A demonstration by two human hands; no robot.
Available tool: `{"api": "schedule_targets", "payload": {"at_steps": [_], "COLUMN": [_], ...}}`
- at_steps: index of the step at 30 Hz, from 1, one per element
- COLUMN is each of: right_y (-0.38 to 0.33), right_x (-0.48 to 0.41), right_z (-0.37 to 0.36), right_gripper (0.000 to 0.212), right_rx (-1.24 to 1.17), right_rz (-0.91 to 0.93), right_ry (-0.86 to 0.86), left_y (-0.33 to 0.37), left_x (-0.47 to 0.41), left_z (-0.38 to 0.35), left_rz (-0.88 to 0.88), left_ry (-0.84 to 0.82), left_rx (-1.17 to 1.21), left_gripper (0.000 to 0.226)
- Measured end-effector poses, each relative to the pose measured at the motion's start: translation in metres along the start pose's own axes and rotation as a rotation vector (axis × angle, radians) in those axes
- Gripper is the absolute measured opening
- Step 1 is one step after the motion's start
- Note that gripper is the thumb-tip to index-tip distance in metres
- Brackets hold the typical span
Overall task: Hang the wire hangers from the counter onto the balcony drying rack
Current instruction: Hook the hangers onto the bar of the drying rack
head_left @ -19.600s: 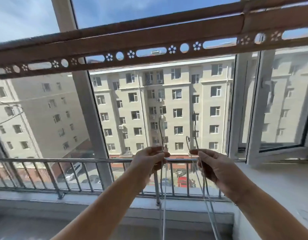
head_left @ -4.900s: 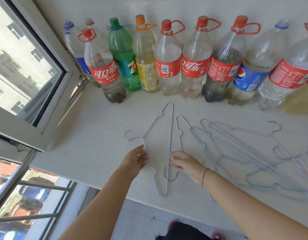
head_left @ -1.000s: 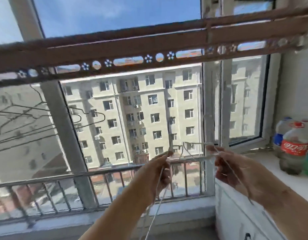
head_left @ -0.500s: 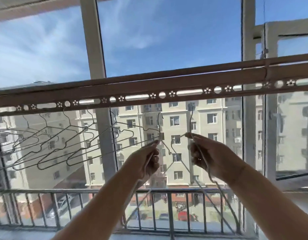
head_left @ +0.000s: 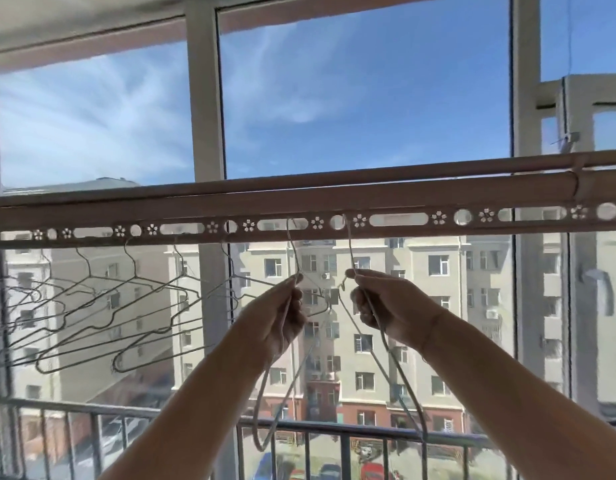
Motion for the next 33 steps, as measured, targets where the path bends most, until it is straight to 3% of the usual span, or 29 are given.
{"api": "schedule_targets", "payload": {"at_steps": [18,33], "right_y": [0.032,0.052], "right_x": [-0.056,-0.021], "right_z": [0.016,0.034], "right_gripper": [0.028,0.008], "right_rx": [0.037,-0.002], "right_rz": [-0.054,-0.05], "right_ry": [-0.005,0.125], "left_y": [-0.005,-0.031], "left_x": [-0.059,-0.023], "left_z": [0.023,0.065], "left_rz": [0.012,0.093], "left_ry": [0.091,0.219], "left_rx": [-0.054,-0.227], "left_gripper": [0.016,0.016]}}
Point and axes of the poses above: each hand's wrist, its own x-axis away from the middle knuckle, its own z-axis out of the back of the hand, y = z × x, the point moved 6 cm from there along -x, towards the middle knuckle, and after that the axes turned 4 degrees about z, right-handed, at the moved point
